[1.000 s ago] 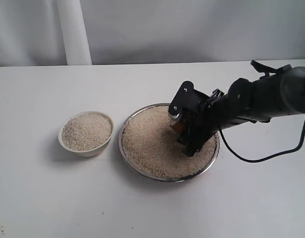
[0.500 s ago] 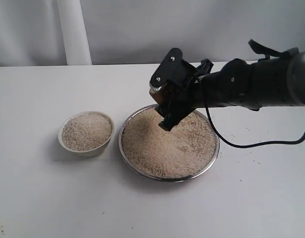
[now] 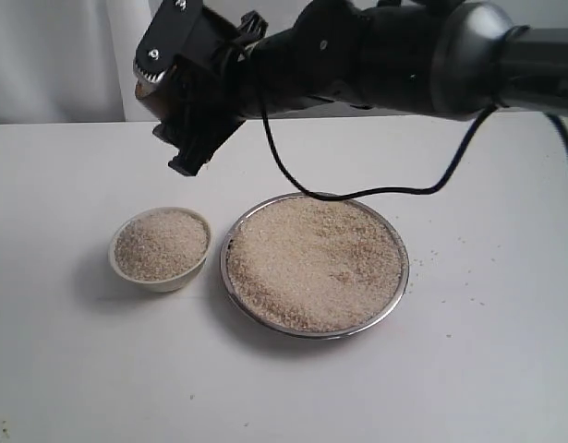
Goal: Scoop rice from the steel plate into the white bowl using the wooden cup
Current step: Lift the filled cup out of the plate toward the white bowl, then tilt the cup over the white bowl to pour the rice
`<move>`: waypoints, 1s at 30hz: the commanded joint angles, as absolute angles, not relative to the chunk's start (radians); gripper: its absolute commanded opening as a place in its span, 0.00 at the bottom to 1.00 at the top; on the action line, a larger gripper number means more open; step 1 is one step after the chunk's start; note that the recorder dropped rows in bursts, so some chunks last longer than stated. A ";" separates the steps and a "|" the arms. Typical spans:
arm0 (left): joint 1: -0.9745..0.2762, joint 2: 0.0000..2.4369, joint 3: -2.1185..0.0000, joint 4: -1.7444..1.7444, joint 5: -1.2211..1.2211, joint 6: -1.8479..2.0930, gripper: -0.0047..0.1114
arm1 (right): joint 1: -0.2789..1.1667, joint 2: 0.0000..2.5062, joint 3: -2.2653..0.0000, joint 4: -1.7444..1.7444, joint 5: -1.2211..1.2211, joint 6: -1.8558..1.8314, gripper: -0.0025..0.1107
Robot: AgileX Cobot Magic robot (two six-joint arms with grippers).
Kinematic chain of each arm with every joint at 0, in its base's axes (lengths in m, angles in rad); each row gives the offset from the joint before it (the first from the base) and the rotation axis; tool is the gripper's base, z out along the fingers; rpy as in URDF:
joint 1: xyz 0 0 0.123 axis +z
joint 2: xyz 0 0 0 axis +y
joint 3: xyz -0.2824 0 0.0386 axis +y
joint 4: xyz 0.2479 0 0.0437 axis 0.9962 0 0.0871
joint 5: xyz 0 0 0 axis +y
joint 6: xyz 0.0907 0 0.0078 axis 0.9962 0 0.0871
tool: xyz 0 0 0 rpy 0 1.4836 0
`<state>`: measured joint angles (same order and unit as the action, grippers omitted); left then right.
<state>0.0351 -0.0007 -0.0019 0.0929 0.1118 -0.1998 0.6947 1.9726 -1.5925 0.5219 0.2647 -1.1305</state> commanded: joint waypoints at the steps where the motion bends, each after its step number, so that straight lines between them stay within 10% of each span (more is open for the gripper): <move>1: 0.030 0.000 0.000 0.088 0.109 -0.204 0.04 | 0.726 2.059 -1.660 0.352 0.303 -1.063 0.02; 14: 0.030 0.000 0.000 0.088 0.109 -0.204 0.04 | 0.838 2.172 -1.735 -0.604 0.438 -0.469 0.02; 30: 0.030 0.000 0.000 0.088 0.109 -0.204 0.04 | 0.907 2.234 -1.735 -0.956 0.601 -0.432 0.02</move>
<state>0.0351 -0.0007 -0.0019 0.0929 0.1118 -0.1998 0.8960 2.2262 -1.7272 -0.8711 0.5807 -0.4580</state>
